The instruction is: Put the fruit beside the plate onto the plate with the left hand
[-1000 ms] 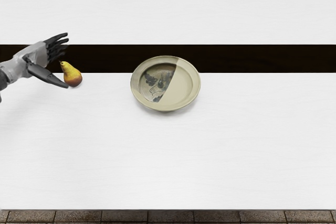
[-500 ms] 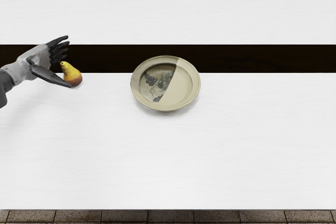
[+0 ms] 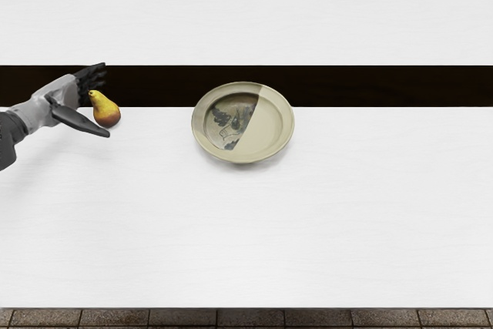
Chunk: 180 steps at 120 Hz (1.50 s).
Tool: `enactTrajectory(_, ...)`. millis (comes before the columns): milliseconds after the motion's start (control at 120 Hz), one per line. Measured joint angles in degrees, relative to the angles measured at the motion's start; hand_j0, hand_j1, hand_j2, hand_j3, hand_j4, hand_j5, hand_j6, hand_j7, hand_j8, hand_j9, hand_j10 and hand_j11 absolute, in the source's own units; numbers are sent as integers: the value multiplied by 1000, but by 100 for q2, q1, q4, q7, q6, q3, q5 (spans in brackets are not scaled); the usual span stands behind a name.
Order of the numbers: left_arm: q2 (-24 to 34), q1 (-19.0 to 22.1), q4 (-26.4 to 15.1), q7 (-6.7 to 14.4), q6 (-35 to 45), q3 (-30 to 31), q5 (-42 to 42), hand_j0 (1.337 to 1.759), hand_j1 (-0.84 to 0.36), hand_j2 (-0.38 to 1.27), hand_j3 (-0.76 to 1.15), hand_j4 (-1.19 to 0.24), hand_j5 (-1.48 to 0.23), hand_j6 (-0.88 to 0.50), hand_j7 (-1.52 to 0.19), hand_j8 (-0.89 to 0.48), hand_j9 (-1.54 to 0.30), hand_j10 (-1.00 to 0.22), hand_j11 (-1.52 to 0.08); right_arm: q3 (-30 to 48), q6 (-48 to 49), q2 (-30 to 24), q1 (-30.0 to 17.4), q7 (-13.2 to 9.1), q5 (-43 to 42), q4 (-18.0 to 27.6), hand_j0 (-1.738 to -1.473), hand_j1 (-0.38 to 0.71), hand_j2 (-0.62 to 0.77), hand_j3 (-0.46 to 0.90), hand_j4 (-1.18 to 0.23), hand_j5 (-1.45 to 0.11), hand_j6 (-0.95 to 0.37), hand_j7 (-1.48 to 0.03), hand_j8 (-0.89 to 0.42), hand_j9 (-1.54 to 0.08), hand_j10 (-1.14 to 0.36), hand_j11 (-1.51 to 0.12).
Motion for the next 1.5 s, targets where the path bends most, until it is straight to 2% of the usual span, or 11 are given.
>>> enactTrajectory(500, -139, 11, 0, 16, -12, 159, -9, 1658, 327, 8, 0, -29, -31, -28, -31, -25, -30, -26, -26, 0, 0, 0, -4, 0, -11, 4, -1658, -314, -6, 0, -30, -38, -30, -38, -30, -38, -30, -38)
enactTrajectory(683, -156, 9, -2, -2, -20, 278, -17, 1658, 162, 39, 0, -180, -215, -178, -214, -175, -213, -172, -212, 0, 0, 0, -8, 0, -17, 10, -1658, -314, -6, 0, -30, -38, -30, -38, -30, -38, -30, -38)
enactTrajectory(900, -171, 9, -14, -42, -13, 334, 53, 1658, 6, 64, 0, -307, -381, -305, -380, -339, -378, -234, -380, 0, 0, 0, -9, 0, -22, 12, -1658, -314, -6, 0, -30, -38, -30, -38, -30, -38, -30, -38)
enactTrajectory(1158, -181, 0, -32, -69, -11, 586, 92, 1658, -207, 102, 0, -484, -609, -483, -608, -615, -608, -544, -611, 0, 0, 0, -19, 0, -26, 17, -1658, -314, -6, 0, -30, -38, -30, -38, -30, -38, -30, -38)
enactTrajectory(1250, -179, -2, -52, -74, -16, 690, 81, 1658, -298, 117, 0, -559, -705, -559, -704, -673, -704, -521, -708, 0, 0, 0, -31, 0, -27, 17, -1658, -314, -6, 0, -30, -38, -30, -38, -30, -38, -30, -38)
enactTrajectory(1325, -178, -5, -57, -81, -22, 748, 30, 1658, -379, 123, 0, -639, -766, -639, -766, -624, -778, -484, -785, 0, 0, 0, -37, 1, -27, 18, -1658, -314, -6, 0, -30, -38, -30, -38, -30, -38, -30, -38)
enactTrajectory(1342, -173, -8, -60, -84, -28, 769, 20, 1658, -394, 120, 0, -656, -787, -656, -787, -609, -802, -495, -738, 0, 0, 0, -37, 1, -27, 18, -1658, -314, -6, 0, -30, -38, -30, -38, -30, -38, -30, -38)
enactTrajectory(1358, -149, -20, -69, -88, -49, 800, 13, 1657, -405, 117, 0, -664, -827, -663, -830, -586, -847, -575, -483, 0, 0, 0, -38, 0, -27, 18, -1658, -314, -6, 0, -30, -38, -30, -38, -30, -38, -30, -38)
enactTrajectory(1367, -143, -27, -70, -90, -51, 818, 11, 1657, -407, 111, 0, -671, -840, -670, -844, -573, -859, -533, -576, 0, 0, 0, -38, 1, -27, 18, -1658, -314, -6, 0, -30, -38, -30, -38, -30, -38, -30, -38)
enactTrajectory(1383, -134, -34, -76, -94, -69, 845, 1, 1656, -415, 107, 0, -678, -877, -676, -882, -558, -896, -564, -450, 0, 0, 0, -38, 1, -27, 18, -1658, -314, -6, 0, -30, -38, -30, -38, -30, -38, -30, -38)
enactTrajectory(1500, -123, -43, -78, -116, -89, 930, -60, 1654, -394, 45, 0, -759, -988, -753, -1003, -528, -1012, -538, -499, 0, 0, 0, -38, 1, -27, 18, -1658, -314, -6, 0, -30, -38, -30, -38, -30, -38, -30, -38)
